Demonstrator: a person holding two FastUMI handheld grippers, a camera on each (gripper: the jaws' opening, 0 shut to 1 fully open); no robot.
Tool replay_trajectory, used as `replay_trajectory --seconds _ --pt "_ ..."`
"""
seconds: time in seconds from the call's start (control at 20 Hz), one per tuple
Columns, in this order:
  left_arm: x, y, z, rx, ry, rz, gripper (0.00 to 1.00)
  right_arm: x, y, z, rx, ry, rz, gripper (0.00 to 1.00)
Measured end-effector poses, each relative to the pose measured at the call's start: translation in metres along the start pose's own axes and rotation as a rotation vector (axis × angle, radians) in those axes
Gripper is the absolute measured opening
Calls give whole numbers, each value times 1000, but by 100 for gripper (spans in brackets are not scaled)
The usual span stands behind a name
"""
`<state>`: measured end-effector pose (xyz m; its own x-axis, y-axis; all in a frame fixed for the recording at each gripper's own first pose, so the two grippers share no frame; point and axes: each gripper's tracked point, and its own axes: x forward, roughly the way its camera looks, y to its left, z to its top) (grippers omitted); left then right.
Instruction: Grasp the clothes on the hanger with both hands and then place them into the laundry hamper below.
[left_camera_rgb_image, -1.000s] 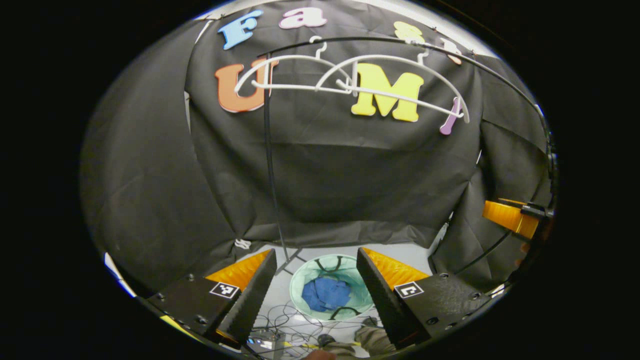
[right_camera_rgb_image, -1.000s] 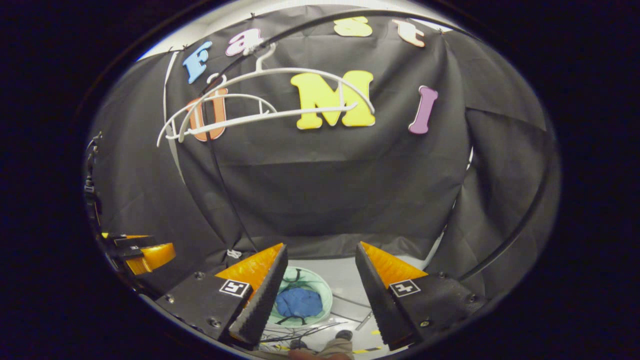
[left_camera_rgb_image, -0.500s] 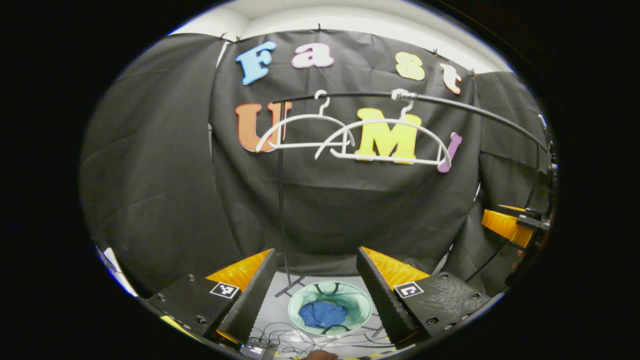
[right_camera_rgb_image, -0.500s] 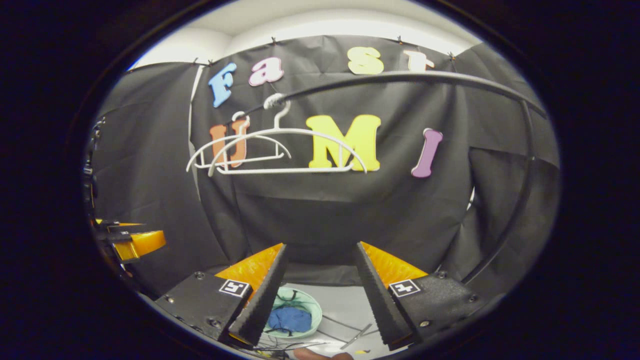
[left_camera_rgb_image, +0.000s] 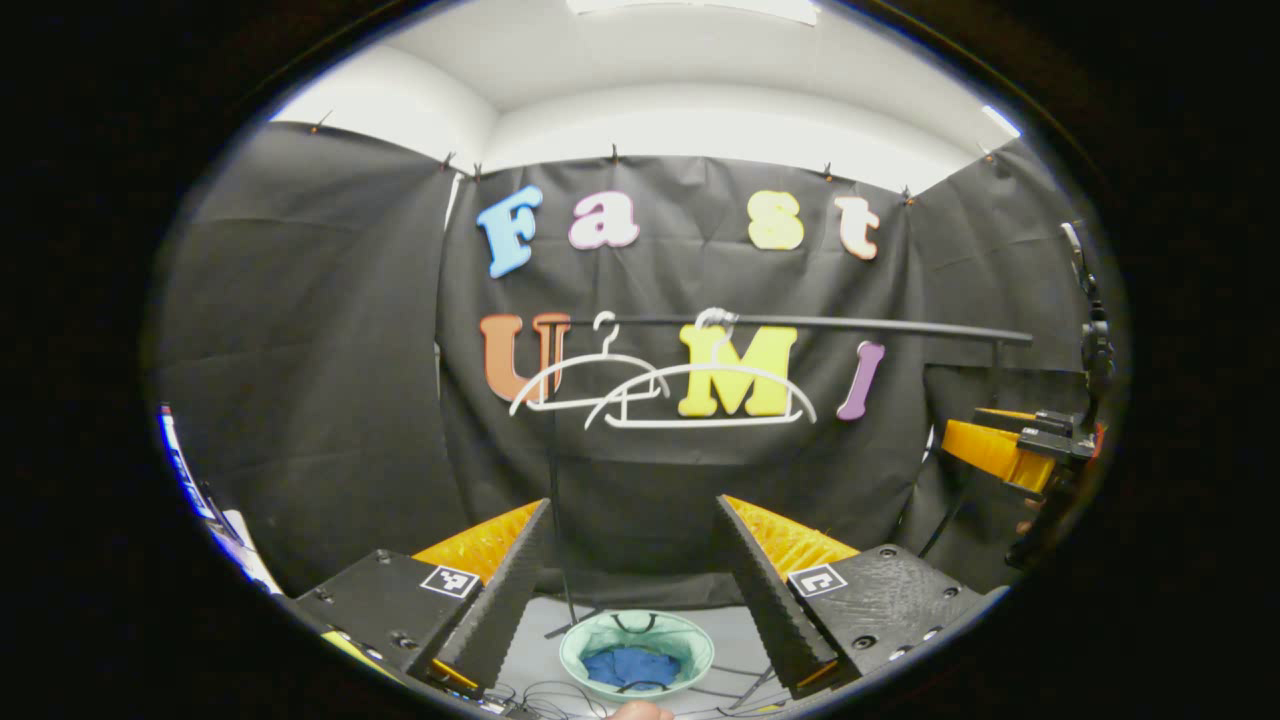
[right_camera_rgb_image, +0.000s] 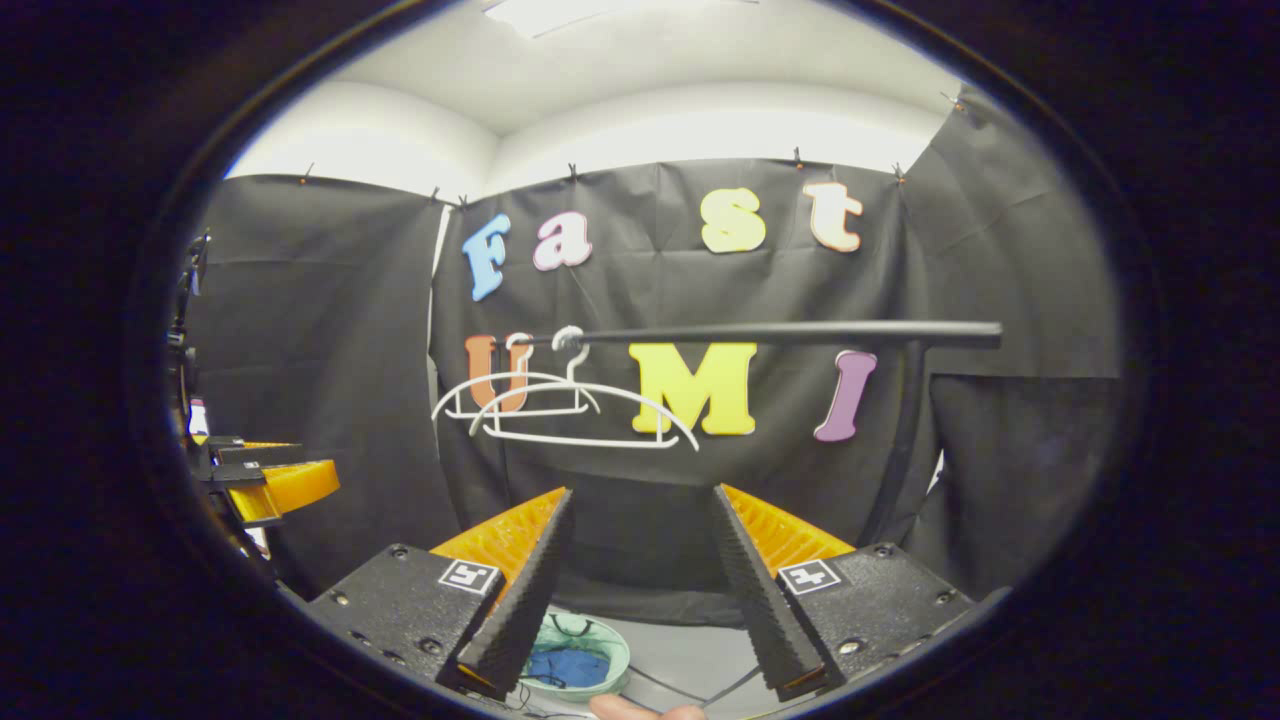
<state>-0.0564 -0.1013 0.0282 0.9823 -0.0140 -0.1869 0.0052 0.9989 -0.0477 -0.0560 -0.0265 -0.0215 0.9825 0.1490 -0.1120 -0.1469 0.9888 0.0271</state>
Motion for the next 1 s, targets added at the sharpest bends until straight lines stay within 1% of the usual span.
replay_trajectory --seconds 0.1,0.25,0.4,0.5,0.65,0.8,1.0 --pt "-25 -12 22 3 -76 0 100 -19 -12 14 0 -54 -1 89" --pt "-52 -14 46 5 -162 26 100 -50 -28 28 -3 -97 -5 88" --pt "-69 -4 65 20 -214 60 100 -66 -43 42 3 -140 -25 88" --pt "-77 1 73 32 -248 68 100 -71 -47 49 -4 -174 -37 88" --pt "-82 8 81 32 -288 88 100 -75 -45 59 -12 -223 -41 88" --pt "-88 10 88 35 -317 70 100 -75 -28 69 9 -271 -11 89" --pt "-87 12 97 60 -355 54 100 -72 -13 79 9 -311 14 89"
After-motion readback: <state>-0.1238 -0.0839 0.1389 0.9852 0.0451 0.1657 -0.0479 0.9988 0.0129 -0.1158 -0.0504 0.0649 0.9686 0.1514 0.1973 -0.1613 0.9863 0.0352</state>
